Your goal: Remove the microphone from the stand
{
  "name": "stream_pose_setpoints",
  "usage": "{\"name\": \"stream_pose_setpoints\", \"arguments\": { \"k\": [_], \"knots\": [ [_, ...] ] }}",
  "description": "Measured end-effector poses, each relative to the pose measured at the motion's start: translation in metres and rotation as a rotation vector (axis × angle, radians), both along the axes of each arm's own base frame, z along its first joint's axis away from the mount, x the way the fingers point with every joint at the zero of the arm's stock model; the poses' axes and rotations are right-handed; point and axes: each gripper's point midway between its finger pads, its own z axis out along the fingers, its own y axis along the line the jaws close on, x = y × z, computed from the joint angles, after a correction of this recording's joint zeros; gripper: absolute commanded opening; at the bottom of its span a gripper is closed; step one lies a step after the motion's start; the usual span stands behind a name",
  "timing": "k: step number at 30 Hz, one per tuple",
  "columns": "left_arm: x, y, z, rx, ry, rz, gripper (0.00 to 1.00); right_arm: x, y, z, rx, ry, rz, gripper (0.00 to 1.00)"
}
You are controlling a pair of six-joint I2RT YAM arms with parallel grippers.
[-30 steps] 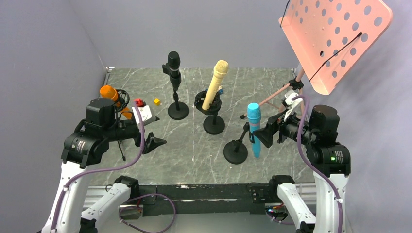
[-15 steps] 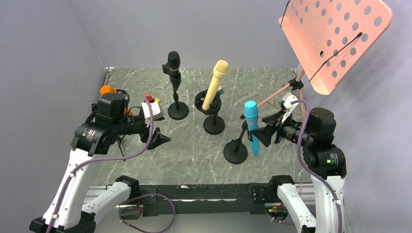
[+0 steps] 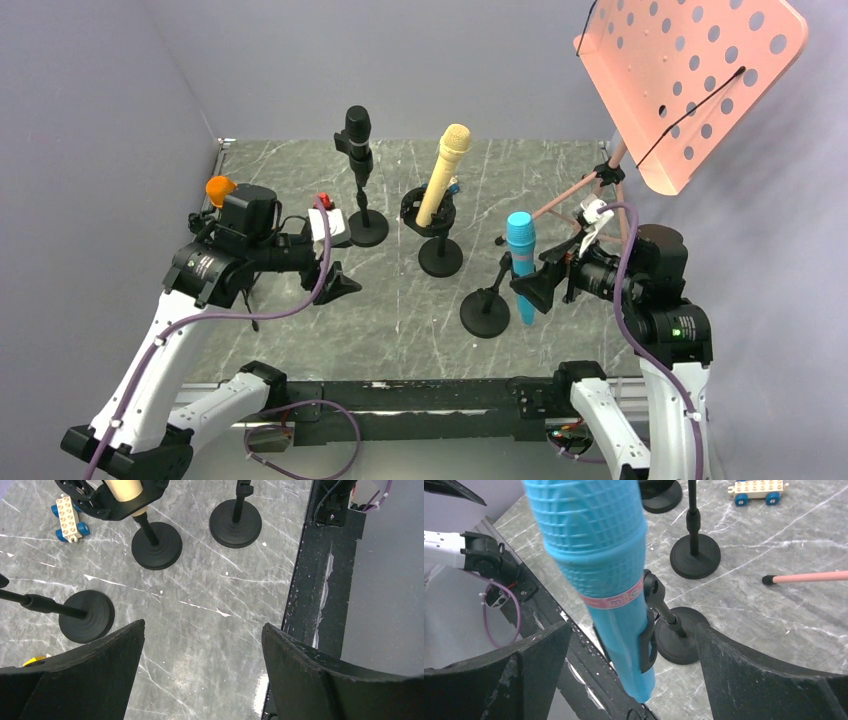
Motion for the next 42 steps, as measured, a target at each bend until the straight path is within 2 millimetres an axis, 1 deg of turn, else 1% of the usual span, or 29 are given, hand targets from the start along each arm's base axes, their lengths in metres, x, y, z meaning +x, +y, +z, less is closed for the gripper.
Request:
{"name": "stream_pose_setpoints", "arguments": {
  "k": [3, 8, 12, 15, 17, 19, 21, 22, 23, 24, 27, 29, 31, 34, 38, 40, 42],
  "knots": [
    [0.004, -0.003, -0.001, -0.001, 0.001, -0.002, 0.90, 0.007, 0.000, -0.007, 0.012, 0.027, -0.017, 0.98],
    [0.007, -0.008, -0.005, 0.006, 0.022, -0.012, 0.90, 0.032, 0.002, -0.013, -0.005, 0.049, -0.029, 0.83],
    [0.010, -0.009, -0.008, 0.026, 0.020, -0.013, 0.90, 0.040, 0.008, -0.023, -0.059, 0.061, 0.006, 0.71],
    [0.013, -0.008, -0.007, 0.037, 0.008, -0.009, 0.90, 0.034, 0.007, -0.024, -0.092, 0.049, 0.019, 0.55],
    [0.015, -0.007, -0.007, 0.043, -0.003, -0.008, 0.90, 0.025, 0.005, -0.022, -0.112, 0.034, 0.034, 0.44],
    [0.015, -0.007, -0.007, 0.044, -0.006, -0.010, 0.91, 0.017, 0.004, -0.020, -0.125, 0.025, 0.050, 0.36],
    [0.014, -0.007, -0.007, 0.046, -0.003, -0.014, 0.91, 0.008, 0.004, -0.022, -0.136, 0.027, 0.078, 0.21],
    [0.014, -0.008, -0.006, 0.047, 0.000, -0.017, 0.91, 0.004, 0.005, -0.022, -0.139, 0.024, 0.097, 0.10],
    [0.015, -0.009, -0.003, 0.049, 0.003, -0.023, 0.91, 0.002, 0.006, -0.021, -0.139, 0.020, 0.113, 0.04],
    [0.017, -0.011, 0.004, 0.047, -0.003, -0.033, 0.91, 0.001, 0.008, -0.020, -0.137, 0.022, 0.132, 0.01],
    [0.025, -0.017, 0.023, 0.033, -0.039, -0.054, 0.91, 0.003, 0.020, -0.019, -0.126, 0.043, 0.199, 0.00],
    [0.028, -0.019, 0.031, 0.026, -0.064, -0.070, 0.91, 0.007, 0.031, -0.014, -0.128, 0.028, 0.261, 0.00],
    [0.027, -0.020, 0.032, 0.030, -0.081, -0.088, 0.92, 0.010, 0.042, -0.011, -0.131, 0.016, 0.316, 0.00],
    [0.024, -0.018, 0.032, 0.050, -0.106, -0.111, 0.92, 0.012, 0.067, -0.006, -0.144, -0.006, 0.433, 0.00],
    [0.025, -0.015, 0.039, 0.067, -0.155, -0.114, 0.92, 0.001, 0.102, 0.000, -0.149, -0.012, 0.584, 0.00],
    [0.022, -0.013, 0.040, 0.069, -0.164, -0.114, 0.92, -0.007, 0.121, 0.007, -0.145, -0.025, 0.662, 0.00],
    [0.016, -0.010, 0.040, 0.070, -0.173, -0.113, 0.93, -0.011, 0.135, 0.013, -0.138, -0.052, 0.717, 0.00]
  ]
}}
